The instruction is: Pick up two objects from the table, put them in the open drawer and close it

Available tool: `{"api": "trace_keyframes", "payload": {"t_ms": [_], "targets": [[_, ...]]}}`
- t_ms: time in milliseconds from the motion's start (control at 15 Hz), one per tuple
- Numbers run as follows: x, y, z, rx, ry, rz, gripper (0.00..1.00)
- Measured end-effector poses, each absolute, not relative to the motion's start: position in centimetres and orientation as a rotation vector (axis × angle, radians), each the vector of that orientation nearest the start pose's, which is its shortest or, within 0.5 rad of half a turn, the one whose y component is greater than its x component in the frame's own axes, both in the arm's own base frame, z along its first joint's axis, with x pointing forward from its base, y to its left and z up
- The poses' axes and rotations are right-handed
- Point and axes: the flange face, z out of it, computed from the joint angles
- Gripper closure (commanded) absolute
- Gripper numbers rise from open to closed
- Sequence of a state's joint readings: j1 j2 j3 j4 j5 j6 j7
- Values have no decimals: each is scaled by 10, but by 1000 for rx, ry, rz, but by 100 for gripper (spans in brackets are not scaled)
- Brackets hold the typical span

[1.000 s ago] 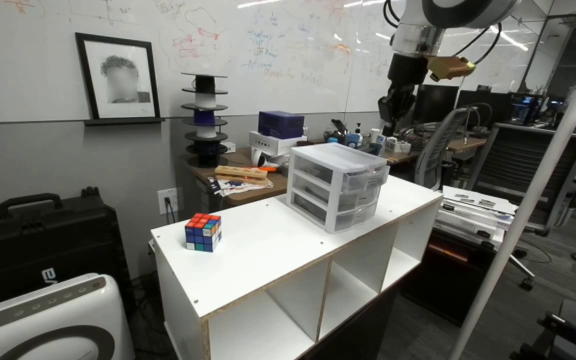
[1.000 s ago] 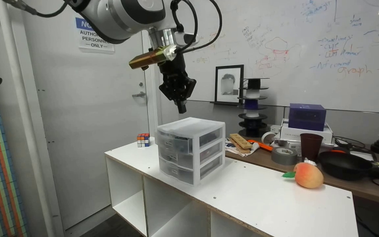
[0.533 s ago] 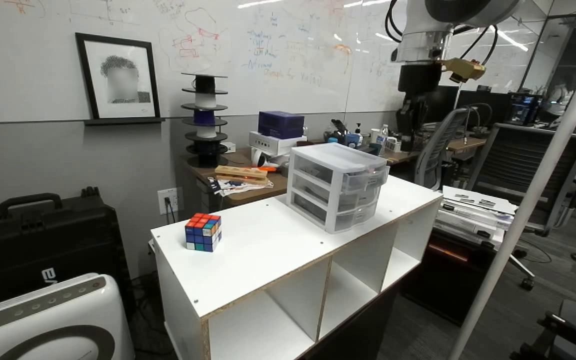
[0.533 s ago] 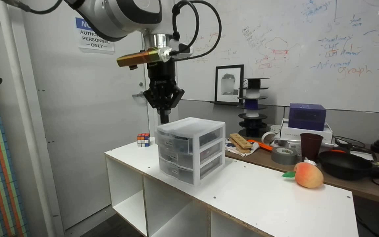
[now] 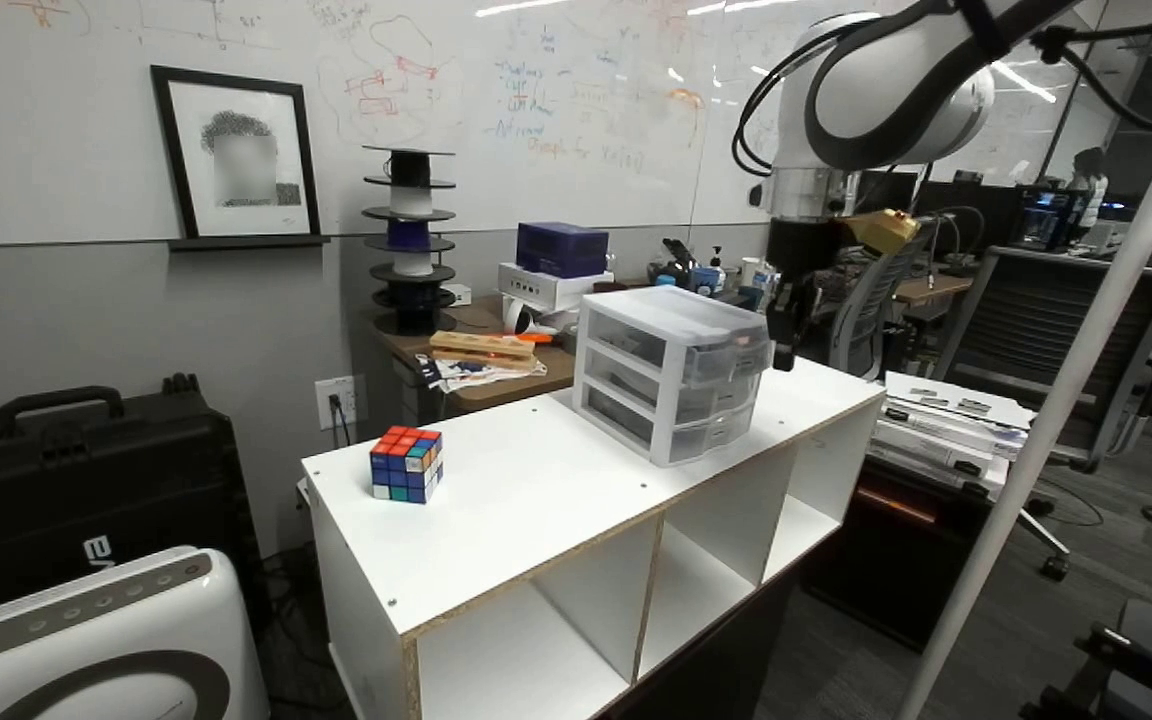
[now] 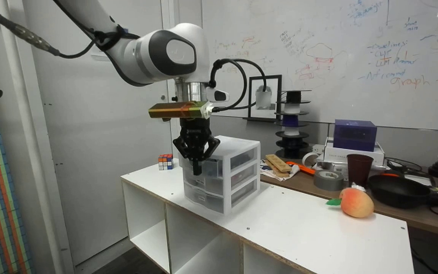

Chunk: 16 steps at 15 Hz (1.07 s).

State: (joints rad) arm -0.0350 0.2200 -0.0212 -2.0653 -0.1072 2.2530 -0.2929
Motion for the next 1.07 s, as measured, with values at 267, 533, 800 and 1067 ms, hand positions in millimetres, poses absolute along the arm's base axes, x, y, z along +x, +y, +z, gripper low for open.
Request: {"api": "trace_keyframes", "payload": {"t_ms": [267, 533, 800, 1067], "targets": [[587, -27, 321, -3171, -581, -43, 100], [585, -27, 320, -3165, -621, -89, 100], [582, -28, 319, -3156, -654, -124, 100], [573, -21, 332, -3142, -701, -140, 100]]}}
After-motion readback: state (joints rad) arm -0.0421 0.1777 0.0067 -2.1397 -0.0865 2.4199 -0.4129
